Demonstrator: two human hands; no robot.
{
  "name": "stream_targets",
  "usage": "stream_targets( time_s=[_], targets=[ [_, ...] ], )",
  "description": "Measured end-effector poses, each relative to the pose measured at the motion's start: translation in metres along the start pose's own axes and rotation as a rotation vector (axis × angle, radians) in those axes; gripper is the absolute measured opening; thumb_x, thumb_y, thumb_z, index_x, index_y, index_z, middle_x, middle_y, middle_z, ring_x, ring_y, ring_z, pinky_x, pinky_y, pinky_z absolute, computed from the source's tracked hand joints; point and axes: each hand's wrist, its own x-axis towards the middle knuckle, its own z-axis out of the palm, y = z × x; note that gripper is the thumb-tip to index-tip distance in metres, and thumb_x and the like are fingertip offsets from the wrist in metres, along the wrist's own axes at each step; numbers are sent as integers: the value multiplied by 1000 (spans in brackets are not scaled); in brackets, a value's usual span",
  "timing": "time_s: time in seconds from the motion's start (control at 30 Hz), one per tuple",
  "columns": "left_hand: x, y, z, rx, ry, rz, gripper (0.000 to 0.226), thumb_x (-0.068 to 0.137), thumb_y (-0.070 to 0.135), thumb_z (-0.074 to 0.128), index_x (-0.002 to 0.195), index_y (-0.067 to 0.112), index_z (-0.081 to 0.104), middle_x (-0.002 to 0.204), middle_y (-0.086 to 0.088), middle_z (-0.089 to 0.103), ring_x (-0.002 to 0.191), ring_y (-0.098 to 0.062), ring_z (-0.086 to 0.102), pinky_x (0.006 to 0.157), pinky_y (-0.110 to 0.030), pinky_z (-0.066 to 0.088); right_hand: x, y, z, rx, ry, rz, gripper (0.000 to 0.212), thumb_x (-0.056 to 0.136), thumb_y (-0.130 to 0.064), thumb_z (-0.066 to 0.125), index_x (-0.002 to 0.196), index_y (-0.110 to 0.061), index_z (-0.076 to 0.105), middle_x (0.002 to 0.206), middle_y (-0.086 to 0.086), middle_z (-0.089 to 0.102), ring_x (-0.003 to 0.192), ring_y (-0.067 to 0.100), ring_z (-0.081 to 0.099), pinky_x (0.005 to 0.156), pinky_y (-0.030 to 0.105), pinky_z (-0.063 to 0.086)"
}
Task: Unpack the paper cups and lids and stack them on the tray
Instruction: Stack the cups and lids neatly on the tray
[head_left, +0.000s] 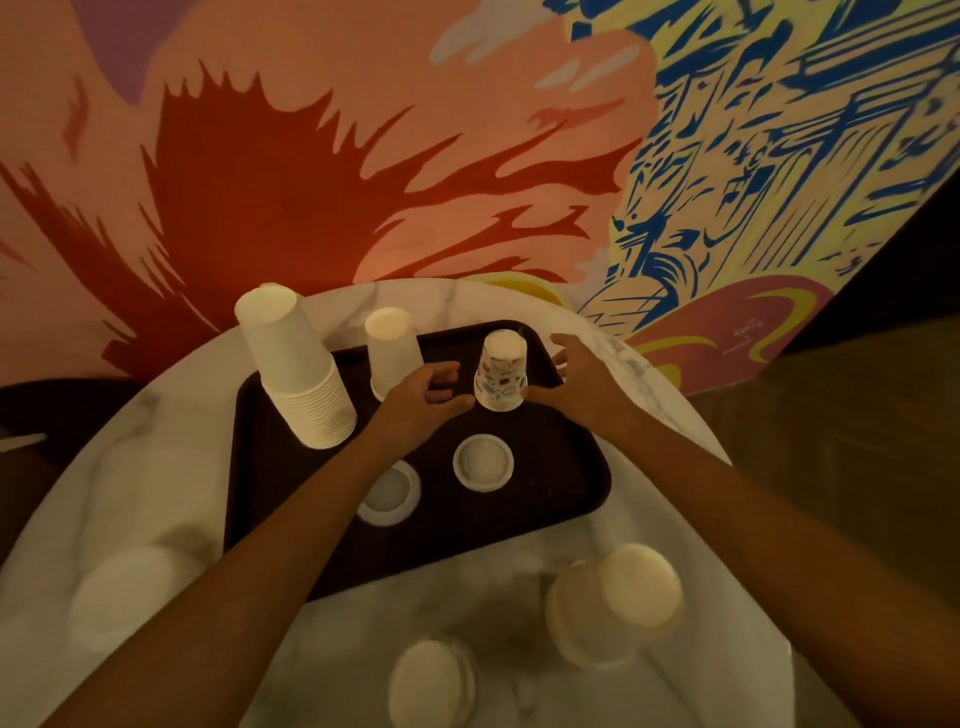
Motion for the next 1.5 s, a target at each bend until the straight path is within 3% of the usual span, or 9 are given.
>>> stream_targets(
  time_s=[0.27, 0.47, 0.57, 0.7, 0.83, 0.97, 1.2, 1.37, 1.5],
  targets=[
    [-82, 0, -14, -5, -155, 6, 43, 86, 18, 62, 127, 21, 48, 128, 0, 55, 106, -9, 55, 73, -13, 45, -76, -28, -14, 29, 44, -59, 71, 76, -20, 74, 136, -12, 36, 133, 11, 48, 119, 23, 49, 95, 32, 42],
    [-135, -12, -25, -17, -228, 29, 26, 84, 26, 62, 108, 30, 55, 113, 8, 59, 104, -7, 57, 85, -20, 48, -147, -47, -2, 173, 31, -94, 63, 76, -14, 74, 131, -13, 43, 119, 4, 53, 106, 12, 49, 95, 24, 41],
    [-157, -25, -31, -60, -312, -10, 37, 70, 39, 68, 105, 36, 58, 114, 10, 61, 110, -7, 57, 96, -28, 46, -185, -43, 12, 216, -96, -58, 64, 74, -11, 75, 129, -16, 44, 118, 0, 52, 106, 8, 48, 93, 19, 39],
    [-181, -40, -27, -134, -387, -16, 62, 52, 51, 80, 108, 41, 55, 117, 16, 60, 113, -2, 55, 96, -20, 44, -217, -24, 46, 163, -276, 0, 72, 71, -15, 77, 132, -17, 40, 129, 2, 49, 111, 8, 46, 93, 19, 38],
    [-194, -58, -12, -42, -399, 0, 68, 64, 32, 80, 119, 45, 43, 132, 14, 48, 120, -6, 47, 104, -27, 39, -231, -11, 86, 117, -310, -14, 80, 66, -24, 81, 132, -22, 36, 133, -3, 46, 119, 10, 46, 96, 17, 39],
    [-201, -61, -4, -34, -365, 61, 63, 70, 16, 78, 115, 43, 43, 120, 17, 51, 112, -2, 52, 91, -17, 45, -232, -17, 105, 203, -260, -88, 69, 65, -16, 82, 120, -27, 42, 117, -13, 49, 110, 4, 49, 87, 8, 37],
    [-206, -57, -4, -37, -301, 130, 58, 72, 13, 76, 114, 36, 45, 115, 16, 54, 106, 3, 53, 82, -6, 45, -230, -20, 101, 147, -240, -126, 71, 63, -20, 83, 123, -26, 44, 122, -7, 53, 113, 10, 51, 101, 28, 43],
    [-211, -33, -13, -15, -230, 208, 56, 73, 16, 75, 114, 38, 43, 109, 26, 50, 96, 11, 53, 75, -1, 44, -230, -37, 76, 124, -221, -163, 69, 65, -21, 81, 117, -34, 37, 107, -20, 46, 103, -2, 45, 79, 1, 38],
    [-201, 5, -29, 23, -151, 301, 53, 72, 22, 74, 112, 37, 42, 107, 23, 49, 97, 9, 51, 75, -1, 44, -223, -58, 39, 154, -160, -216, 74, 64, -19, 81, 122, -30, 37, 100, -31, 43, 95, -10, 47, 73, -4, 38]
  ],
)
